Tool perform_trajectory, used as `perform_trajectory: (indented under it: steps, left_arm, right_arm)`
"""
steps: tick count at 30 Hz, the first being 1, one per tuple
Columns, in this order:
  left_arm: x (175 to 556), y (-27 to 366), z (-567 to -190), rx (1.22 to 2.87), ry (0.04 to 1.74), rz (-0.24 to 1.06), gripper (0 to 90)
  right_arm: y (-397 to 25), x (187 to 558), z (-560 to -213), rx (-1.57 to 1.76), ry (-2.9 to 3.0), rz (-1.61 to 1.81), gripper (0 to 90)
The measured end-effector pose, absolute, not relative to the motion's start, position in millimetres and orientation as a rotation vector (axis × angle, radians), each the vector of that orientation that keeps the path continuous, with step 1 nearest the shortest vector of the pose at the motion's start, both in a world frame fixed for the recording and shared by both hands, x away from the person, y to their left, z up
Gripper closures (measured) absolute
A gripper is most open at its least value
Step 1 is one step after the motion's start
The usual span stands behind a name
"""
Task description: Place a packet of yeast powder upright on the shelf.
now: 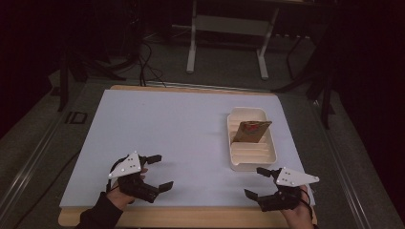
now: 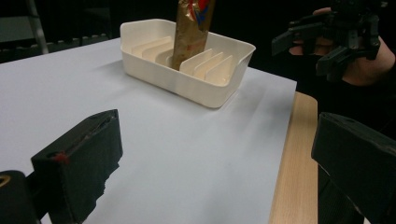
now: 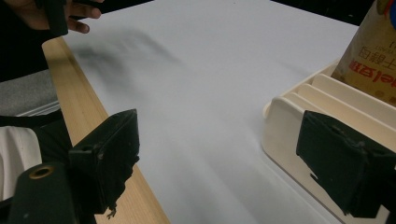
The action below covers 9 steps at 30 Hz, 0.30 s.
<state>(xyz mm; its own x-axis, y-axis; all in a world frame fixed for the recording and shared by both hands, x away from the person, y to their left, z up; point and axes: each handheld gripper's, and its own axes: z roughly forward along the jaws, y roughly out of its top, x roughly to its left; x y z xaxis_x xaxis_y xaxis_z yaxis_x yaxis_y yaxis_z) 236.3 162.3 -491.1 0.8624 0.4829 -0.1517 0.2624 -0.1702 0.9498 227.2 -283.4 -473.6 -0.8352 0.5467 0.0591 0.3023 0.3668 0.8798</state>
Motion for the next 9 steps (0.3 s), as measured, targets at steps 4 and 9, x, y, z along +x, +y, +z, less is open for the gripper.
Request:
perform_trajectory:
  steps: [4, 9]
  left_arm:
    - [235.7, 161.4, -491.3, 1.769, 0.564, 0.216, 2.5]
    - [236.0, 161.5, -492.0, 1.769, 0.565, 0.216, 2.5]
  right_arm:
    - [-283.3, 228.1, -474.3, 0.746, 2.384, 1.476, 13.5]
    - [-281.9, 228.3, -475.2, 0.735, 2.395, 1.467, 13.6]
